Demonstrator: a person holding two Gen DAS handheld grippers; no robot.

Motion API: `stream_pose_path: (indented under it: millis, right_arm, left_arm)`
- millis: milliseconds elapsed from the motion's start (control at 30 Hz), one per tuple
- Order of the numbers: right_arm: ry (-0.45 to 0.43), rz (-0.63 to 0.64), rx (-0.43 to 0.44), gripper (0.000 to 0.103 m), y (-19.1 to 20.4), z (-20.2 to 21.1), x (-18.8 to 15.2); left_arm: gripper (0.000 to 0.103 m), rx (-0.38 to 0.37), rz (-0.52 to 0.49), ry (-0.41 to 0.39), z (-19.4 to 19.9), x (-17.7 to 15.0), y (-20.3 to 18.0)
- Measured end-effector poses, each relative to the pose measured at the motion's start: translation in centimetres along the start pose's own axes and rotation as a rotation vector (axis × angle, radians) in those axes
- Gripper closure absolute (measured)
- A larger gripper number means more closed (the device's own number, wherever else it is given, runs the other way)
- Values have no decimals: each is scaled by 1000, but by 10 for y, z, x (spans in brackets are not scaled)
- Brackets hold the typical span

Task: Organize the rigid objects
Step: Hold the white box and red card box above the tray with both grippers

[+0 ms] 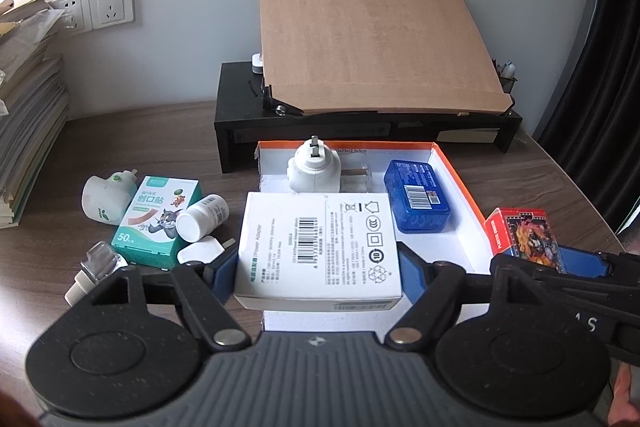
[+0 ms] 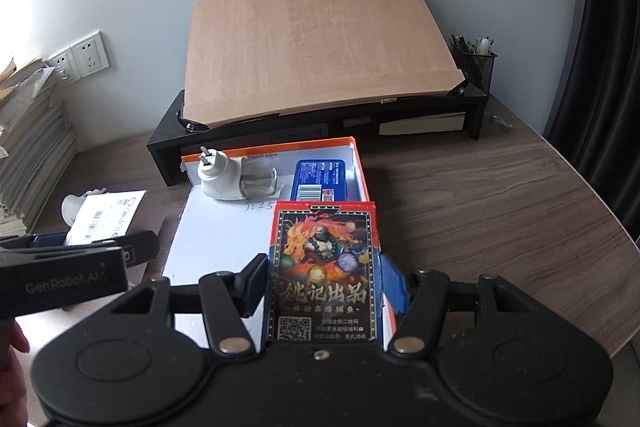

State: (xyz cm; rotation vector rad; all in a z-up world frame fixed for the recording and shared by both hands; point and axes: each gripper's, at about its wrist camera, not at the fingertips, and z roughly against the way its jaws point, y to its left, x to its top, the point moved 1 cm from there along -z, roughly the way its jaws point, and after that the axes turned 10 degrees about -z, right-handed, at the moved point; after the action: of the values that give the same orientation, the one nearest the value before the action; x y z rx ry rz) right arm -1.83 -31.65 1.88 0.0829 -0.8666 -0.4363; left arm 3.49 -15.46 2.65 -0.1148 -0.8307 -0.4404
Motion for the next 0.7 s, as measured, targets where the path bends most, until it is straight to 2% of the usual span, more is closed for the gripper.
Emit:
stream_pose_path:
  millis: [700]
  right_arm:
    - [-15, -2, 7, 32, 2, 8, -2]
  left_arm:
    - [24, 1, 19, -7, 4, -3, 4]
